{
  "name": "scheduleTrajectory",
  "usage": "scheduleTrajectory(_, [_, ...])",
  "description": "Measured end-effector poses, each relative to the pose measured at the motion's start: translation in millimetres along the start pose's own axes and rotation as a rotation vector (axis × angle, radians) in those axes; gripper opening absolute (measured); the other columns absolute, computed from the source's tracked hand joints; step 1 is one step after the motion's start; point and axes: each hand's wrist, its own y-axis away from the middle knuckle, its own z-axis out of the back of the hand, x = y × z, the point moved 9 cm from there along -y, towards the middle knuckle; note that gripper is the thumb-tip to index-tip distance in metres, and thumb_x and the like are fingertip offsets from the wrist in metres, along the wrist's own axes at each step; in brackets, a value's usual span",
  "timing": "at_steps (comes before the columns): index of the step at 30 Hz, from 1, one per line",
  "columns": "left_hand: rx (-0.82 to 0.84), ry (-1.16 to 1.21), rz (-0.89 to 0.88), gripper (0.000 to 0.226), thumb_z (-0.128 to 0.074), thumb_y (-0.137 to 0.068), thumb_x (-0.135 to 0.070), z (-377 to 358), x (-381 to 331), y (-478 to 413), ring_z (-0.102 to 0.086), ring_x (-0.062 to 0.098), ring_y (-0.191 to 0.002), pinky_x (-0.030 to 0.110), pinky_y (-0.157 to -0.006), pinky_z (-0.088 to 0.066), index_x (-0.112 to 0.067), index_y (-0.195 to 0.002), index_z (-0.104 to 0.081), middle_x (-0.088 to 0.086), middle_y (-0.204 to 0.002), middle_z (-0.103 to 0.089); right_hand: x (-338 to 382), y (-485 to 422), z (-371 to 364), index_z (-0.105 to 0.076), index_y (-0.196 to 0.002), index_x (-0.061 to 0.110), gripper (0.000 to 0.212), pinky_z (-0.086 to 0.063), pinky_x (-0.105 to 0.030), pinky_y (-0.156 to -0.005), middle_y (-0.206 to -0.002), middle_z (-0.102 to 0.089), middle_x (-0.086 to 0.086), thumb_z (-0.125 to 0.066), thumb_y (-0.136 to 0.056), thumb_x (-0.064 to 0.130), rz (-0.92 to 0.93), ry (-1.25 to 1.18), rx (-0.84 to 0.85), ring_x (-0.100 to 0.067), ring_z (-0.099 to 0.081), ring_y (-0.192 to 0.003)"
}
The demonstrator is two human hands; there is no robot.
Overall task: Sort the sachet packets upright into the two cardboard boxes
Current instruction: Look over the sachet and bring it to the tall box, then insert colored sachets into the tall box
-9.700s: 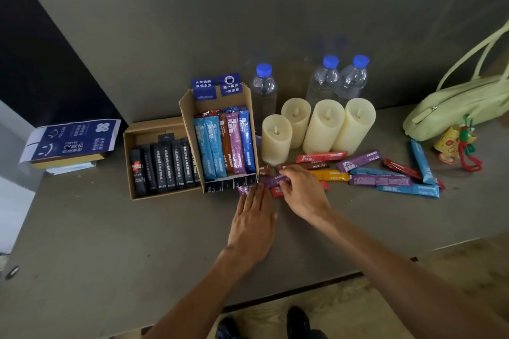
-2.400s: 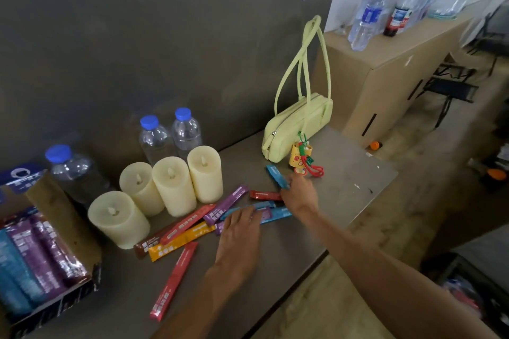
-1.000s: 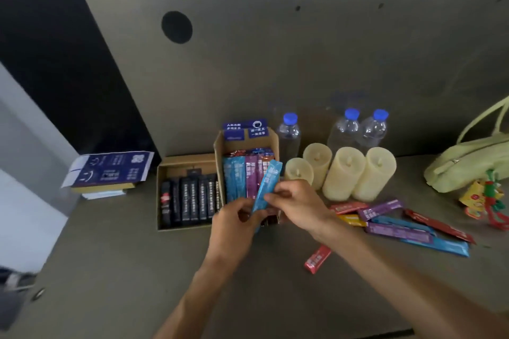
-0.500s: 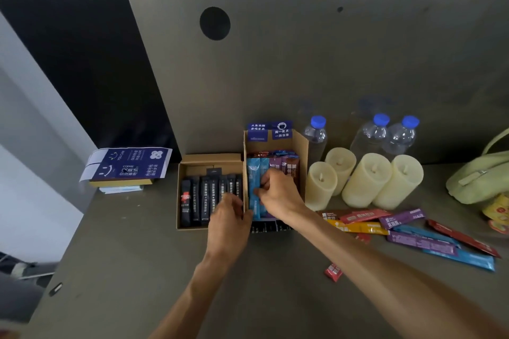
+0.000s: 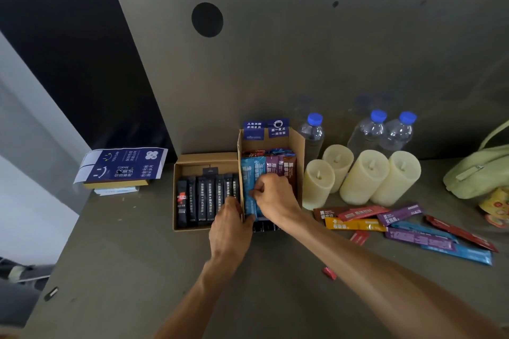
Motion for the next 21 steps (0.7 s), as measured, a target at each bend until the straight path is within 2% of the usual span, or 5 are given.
scheduleTrajectory(7, [-0.03,0.005,0.026,0.029,-0.069,-0.089,-0.035,1.8,3.0,6.1,-0.056,0.016,-0.074,0.031,-0.061,-0.042,-0.02,-0.092,-0.045,-0.004,-0.086,-0.061,-3.5,8.1,-2.4,-0.067,-0.088,0.02,0.012,-0.061,-0.039,-0.073,-0.091,-0.072,0.001,-0.07,-0.089,0.032,0.043,-0.029,-0.02,-0.016,-0.07,-0.082])
scheduleTrajectory(12, [-0.066,0.05,0.026,0.031,-0.072,-0.086,-0.035,10.2,9.4,21.8,-0.053,0.013,-0.067,0.032,-0.056,-0.038,-0.021,-0.084,-0.044,-0.007,-0.074,-0.056,-9.7,33.7,15.1,-0.067,-0.083,0.015,0.013,-0.051,-0.019,-0.059,-0.07,-0.066,0.01,-0.072,-0.09,0.026,0.093,-0.104,-0.018,-0.002,-0.063,-0.063])
scheduleTrajectory(15, [-0.083,0.053,0.008,0.032,-0.071,-0.087,-0.033,14.0,9.5,38.3,-0.05,0.008,-0.062,0.025,-0.05,-0.031,-0.022,-0.079,-0.043,-0.005,-0.069,-0.055,-22.0,61.1,35.1,-0.069,-0.085,0.015,0.011,-0.053,-0.02,-0.059,-0.07,-0.068,0.008,-0.072,-0.09,0.024,0.11,-0.14,0.001,-0.004,-0.064,-0.065])
scheduleTrajectory(18, [-0.053,0.06,-0.04,0.029,-0.069,-0.088,-0.032,5.0,4.9,58.1,-0.05,0.008,-0.062,0.024,-0.051,-0.033,-0.024,-0.077,-0.043,-0.005,-0.069,-0.054,-56.5,88.1,54.4,-0.07,-0.083,0.02,0.009,-0.053,-0.02,-0.06,-0.071,-0.069,0.008,-0.072,-0.091,0.025,0.049,-0.149,-0.008,-0.005,-0.066,-0.067])
scheduleTrajectory(21, [0.016,0.059,-0.104,0.026,-0.068,-0.088,-0.033,-19.3,-3.2,77.5,-0.052,0.007,-0.062,0.024,-0.053,-0.037,-0.027,-0.076,-0.046,-0.006,-0.069,-0.056,-104.9,114.3,70.5,-0.069,-0.078,0.023,0.012,-0.049,-0.014,-0.057,-0.069,-0.068,0.01,-0.073,-0.089,0.024,-0.081,-0.149,-0.054,-0.001,-0.064,-0.064])
